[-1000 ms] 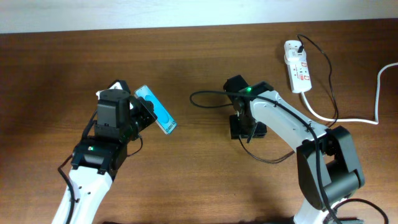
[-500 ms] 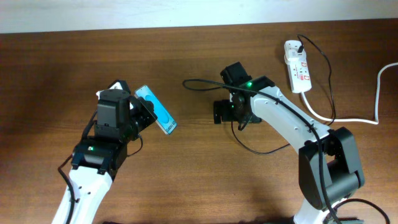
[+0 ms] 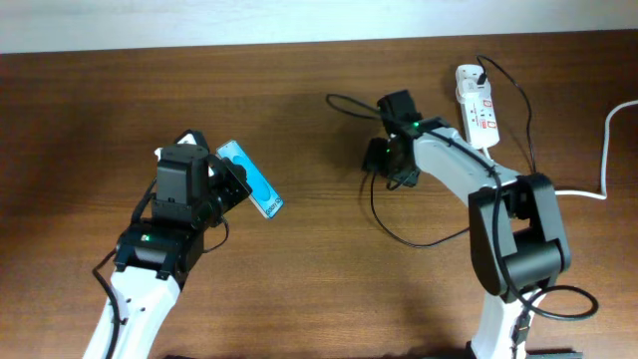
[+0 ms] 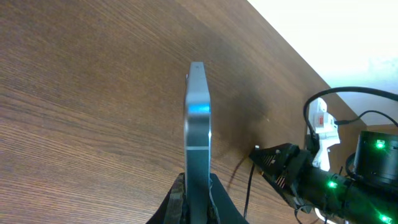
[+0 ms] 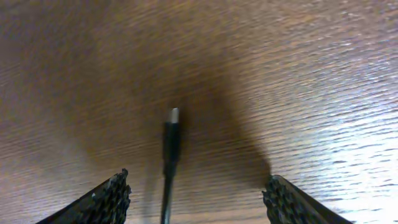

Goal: Plug charger to phone and switch on socket
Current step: 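Grasp the cable near its plug and lift it with the right gripper, then bring the phone and cable plug together between both grippers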

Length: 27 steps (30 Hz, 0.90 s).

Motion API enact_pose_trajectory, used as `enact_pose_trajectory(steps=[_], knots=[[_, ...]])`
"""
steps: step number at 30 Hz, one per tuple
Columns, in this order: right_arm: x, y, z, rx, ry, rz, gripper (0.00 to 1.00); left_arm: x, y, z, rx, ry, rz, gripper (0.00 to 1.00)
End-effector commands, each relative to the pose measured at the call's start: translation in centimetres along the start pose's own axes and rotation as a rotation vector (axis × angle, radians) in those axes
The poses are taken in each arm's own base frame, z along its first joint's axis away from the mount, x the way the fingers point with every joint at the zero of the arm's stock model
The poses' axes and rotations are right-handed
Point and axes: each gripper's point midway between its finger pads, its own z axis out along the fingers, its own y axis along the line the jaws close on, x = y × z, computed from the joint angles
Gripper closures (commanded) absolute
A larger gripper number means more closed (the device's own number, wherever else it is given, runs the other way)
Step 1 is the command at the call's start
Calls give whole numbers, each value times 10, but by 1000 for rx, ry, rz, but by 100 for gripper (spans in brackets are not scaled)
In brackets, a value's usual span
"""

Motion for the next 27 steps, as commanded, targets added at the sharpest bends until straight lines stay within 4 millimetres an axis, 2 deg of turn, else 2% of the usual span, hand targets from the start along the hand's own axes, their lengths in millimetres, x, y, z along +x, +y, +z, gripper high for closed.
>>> enact_pose_trajectory(steps=[1,2,5,9,11,12,13,17,19,21,24,27], knots=[[1,9,2,-33,14,12,30,-6,-1,-4,-2,-26,5,100],[2,9,6,-32,22,13,31,-6,-1,-4,-2,-26,5,100],[12,11,18,-53,74,16,45,-5,1,-4,-8,-21,5,100],[8,9,33,-64,75,24,48,-4,1,-4,-10,-18,4,100],[9,9,36,-68,80,26,62,-4,1,-4,-11,-18,4,100],[9,9,37,-67,81,26,65,-4,1,-4,-10,-18,4,100],[9,9,36,-67,81,26,72,-4,1,-4,-10,-18,4,100],[11,7,36,-60,91,2,93,-4,2,-4,-12,-16,4,100],[13,4,36,-54,100,-14,96,-4,2,-4,-12,-16,4,100],[16,-8,34,-34,131,8,96,-4,2,-4,-12,-16,4,100],[19,-6,17,-171,216,-31,96,-4,2,-4,-12,-16,4,100],[15,7,-26,-391,246,-123,96,-4,2,-4,-12,-16,4,100]])
